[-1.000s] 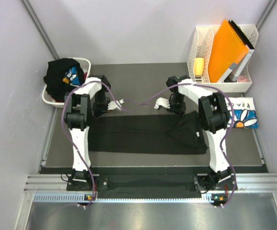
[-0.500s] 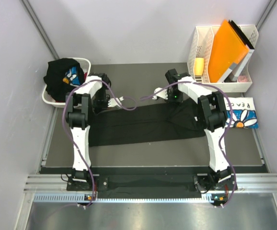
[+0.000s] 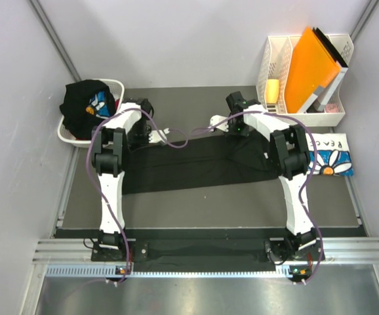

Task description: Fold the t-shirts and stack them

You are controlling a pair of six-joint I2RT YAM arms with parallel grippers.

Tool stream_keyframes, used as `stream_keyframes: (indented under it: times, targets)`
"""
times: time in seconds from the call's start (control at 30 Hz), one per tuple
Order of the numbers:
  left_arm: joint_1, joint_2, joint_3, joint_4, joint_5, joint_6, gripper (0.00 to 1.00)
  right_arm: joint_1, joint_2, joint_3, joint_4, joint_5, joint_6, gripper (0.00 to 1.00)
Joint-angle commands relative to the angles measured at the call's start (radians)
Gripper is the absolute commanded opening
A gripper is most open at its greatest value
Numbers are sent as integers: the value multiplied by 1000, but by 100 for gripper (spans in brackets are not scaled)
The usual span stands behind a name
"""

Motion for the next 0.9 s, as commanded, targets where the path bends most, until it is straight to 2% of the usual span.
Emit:
stream_keyframes:
  times: [0.0,0.1,0.17,0.2,0.23,0.33,0.43,0.57,0.63,0.73,0.77,0.8,0.83,0.87]
  targets:
    - [-5,12,-20,255,3,8,0,-20,35,6,91,1,5,0]
    - [-13,12,-20,235,3,6,0,-20,33,5,93,0,7,0]
    - [-18,9,-25,196,3,11,1,-20,30,3,85,-3,7,10]
    - [-21,8,-28,181,1,12,5,-19,27,3,80,-11,5,18]
    - [-21,5,-31,170,-2,19,14,-20,22,2,77,-19,5,42]
    - [-25,-23,-52,153,-34,20,22,-20,9,-7,67,-31,14,61]
    - [-24,-73,-59,198,-65,-3,30,-25,-19,-6,71,-36,57,66]
    - [-25,-118,-57,372,-140,-69,34,-37,-64,-4,129,-60,137,68]
    - [-25,-138,-42,371,-154,-93,35,-48,-90,3,136,-65,192,71]
    - [-25,-182,-45,391,-151,-125,41,-53,-129,14,107,-92,249,73]
    - [-25,-196,-48,396,-140,-136,50,-53,-143,14,100,-103,261,73]
    - [-25,-209,-55,399,-134,-147,74,-54,-171,6,94,-124,280,75]
    - [-25,-234,-71,396,-123,-150,86,-54,-183,-1,85,-135,286,76]
    - [-27,-245,-81,393,-115,-152,92,-54,-195,-10,83,-144,289,76]
